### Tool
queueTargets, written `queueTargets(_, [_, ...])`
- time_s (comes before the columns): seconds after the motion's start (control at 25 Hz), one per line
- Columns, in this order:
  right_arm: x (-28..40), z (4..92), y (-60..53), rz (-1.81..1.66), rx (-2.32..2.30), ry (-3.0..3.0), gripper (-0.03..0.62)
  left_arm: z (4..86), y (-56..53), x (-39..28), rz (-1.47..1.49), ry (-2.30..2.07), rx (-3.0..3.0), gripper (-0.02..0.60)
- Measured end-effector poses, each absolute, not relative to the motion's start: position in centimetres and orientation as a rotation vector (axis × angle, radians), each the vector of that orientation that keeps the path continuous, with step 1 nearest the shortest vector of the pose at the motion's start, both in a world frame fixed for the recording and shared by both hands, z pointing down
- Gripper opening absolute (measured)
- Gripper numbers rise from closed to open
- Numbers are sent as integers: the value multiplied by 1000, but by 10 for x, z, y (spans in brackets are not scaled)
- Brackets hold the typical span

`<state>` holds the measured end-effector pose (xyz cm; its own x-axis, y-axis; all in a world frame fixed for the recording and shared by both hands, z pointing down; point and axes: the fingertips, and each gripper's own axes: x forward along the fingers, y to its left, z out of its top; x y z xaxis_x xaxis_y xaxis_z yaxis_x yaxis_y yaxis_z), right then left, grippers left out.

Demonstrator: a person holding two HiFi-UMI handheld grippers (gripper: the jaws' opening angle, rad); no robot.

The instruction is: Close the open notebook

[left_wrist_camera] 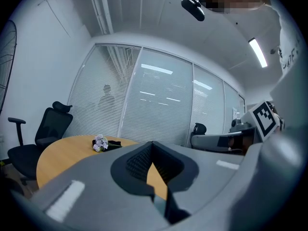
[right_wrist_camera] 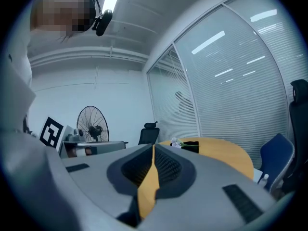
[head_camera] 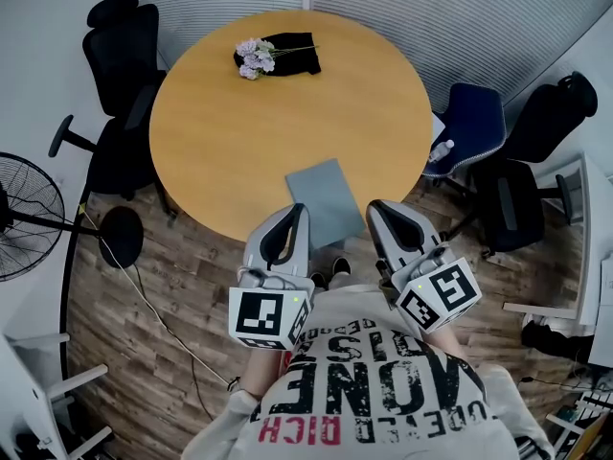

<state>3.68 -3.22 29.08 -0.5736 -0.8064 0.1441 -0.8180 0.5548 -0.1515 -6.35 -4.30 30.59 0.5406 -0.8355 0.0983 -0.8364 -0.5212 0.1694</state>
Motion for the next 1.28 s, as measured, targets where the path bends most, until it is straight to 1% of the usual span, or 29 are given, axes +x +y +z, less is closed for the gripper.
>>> queueTargets(0.64, [6, 288, -28, 259, 1405, -2707, 20, 315, -33, -92, -27, -1424, 2590, 11])
queueTargets(1.28, [-6, 294, -36, 246, 1383, -2646, 20, 335, -46, -89, -60, -1311, 2563, 11])
